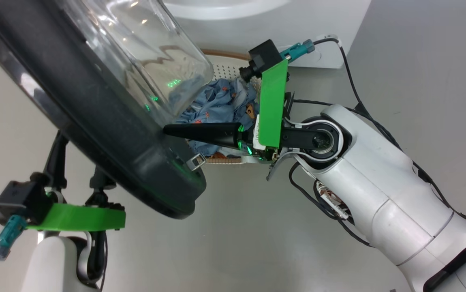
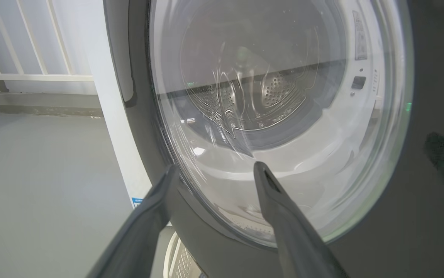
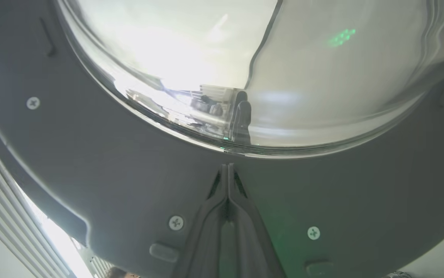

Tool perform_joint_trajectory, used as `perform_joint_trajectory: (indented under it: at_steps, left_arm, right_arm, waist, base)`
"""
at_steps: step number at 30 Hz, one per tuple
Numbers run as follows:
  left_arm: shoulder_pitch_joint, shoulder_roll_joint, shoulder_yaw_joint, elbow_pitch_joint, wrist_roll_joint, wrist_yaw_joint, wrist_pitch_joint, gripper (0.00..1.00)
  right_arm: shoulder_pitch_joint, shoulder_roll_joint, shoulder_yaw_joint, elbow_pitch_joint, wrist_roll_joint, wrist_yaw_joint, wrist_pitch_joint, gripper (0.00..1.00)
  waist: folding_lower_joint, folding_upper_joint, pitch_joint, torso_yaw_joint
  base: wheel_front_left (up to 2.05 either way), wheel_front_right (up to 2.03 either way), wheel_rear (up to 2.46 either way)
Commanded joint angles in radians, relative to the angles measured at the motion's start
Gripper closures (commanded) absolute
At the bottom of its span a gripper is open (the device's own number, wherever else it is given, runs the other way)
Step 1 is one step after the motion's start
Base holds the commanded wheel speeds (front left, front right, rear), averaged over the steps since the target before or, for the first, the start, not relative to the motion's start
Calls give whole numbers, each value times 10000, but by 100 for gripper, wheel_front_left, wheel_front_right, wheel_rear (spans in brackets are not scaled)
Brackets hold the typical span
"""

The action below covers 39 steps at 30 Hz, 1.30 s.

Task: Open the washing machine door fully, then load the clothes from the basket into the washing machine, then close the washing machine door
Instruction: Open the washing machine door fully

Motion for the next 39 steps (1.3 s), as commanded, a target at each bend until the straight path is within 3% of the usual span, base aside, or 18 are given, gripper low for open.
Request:
perform_joint_trajectory:
  at_steps: [1,21,39]
  left_arm:
    - [163,281,391,-155,147,-29,-90,0]
    - [1150,652,843,85,327,-29,-90,0]
    - [2394,600,1527,94,478,-29,-90,0]
  right_arm:
    - [298,269,76,-327,89,94,-87,100]
    - [2186,-1208,213,-1889,1539,94,-1813,100]
    - [4556,-1777,-149,-3427,2183,94,-3170,100]
  waist:
    - [0,0,-130,-91]
    - [0,0,-1791,-1047]
    - [0,0,-3089,-2047]
  base:
    - [0,0,0]
    - [0,0,0]
    - [0,0,0]
